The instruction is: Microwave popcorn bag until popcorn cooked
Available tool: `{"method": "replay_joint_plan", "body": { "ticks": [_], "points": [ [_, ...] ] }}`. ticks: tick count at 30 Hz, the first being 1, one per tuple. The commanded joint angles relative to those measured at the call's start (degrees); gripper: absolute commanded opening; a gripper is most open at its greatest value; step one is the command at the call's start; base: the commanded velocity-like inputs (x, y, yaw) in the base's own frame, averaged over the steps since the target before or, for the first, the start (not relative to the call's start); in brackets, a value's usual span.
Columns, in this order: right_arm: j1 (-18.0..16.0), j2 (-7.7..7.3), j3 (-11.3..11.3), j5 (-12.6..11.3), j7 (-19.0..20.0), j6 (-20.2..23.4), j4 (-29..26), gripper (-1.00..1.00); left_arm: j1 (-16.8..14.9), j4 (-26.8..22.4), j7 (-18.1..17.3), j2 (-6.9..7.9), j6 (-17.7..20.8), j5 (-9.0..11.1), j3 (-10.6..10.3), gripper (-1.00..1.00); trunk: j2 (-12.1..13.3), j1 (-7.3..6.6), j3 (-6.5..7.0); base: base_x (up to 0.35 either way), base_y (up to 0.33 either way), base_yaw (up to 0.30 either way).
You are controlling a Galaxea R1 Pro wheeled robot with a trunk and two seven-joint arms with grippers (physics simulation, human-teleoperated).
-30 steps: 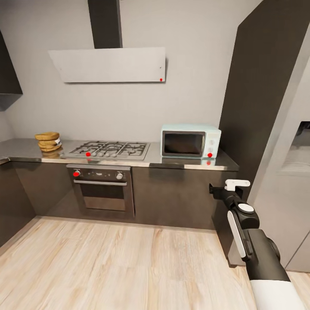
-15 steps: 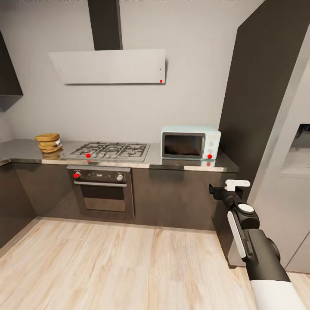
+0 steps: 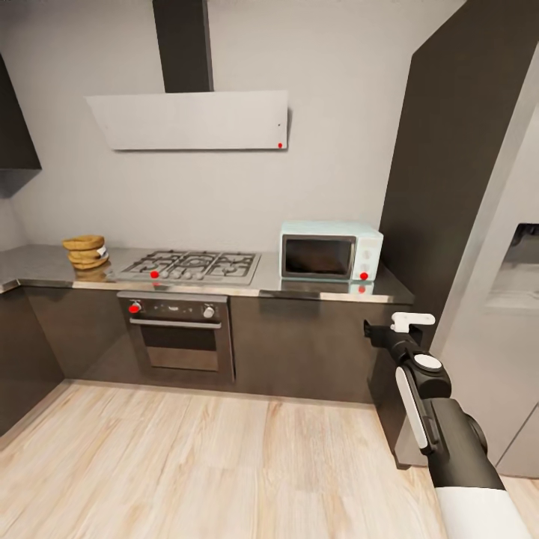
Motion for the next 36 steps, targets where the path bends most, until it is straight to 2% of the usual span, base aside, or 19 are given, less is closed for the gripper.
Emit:
{"method": "replay_joint_plan", "body": {
  "ticks": [1, 16, 22, 28, 36],
  "points": [
    [0.0, -0.02, 0.1, 0.2, -0.1, 0.4, -0.1, 1.00, 0.0, 0.1, 0.0, -0.02, -0.2, 0.0, 0.4, 1.00, 0.4, -0.23, 0.12, 0.000, 0.000, 0.000],
    [0.0, -0.02, 0.1, 0.2, -0.1, 0.4, 0.1, 1.00, 0.0, 0.1, 0.0, -0.02, -0.2, 0.0, 0.4, 1.00, 6.4, -3.52, 2.81, 0.000, 0.000, 0.000],
    [-0.1, 0.04, 0.1, 0.2, -0.3, 0.3, 2.0, 1.00, 0.0, 0.1, 0.0, -0.02, -0.2, 0.0, 0.4, 1.00, 8.8, -4.84, 3.89, 0.000, 0.000, 0.000],
    [-0.1, -0.02, -0.1, 0.1, -0.3, 0.2, 2.5, 1.00, 0.0, 0.1, 0.0, 0.04, -0.2, 0.0, 0.4, 1.00, 8.8, -4.84, 3.89, 0.043, 0.000, 0.000],
    [-0.1, -0.02, -0.3, 0.1, -0.5, 0.2, 2.8, 1.00, 0.0, 0.1, 0.0, 0.06, -0.2, 0.0, 0.4, 1.00, 8.8, -4.84, 3.89, 0.330, 0.000, 0.000]
  ]
}}
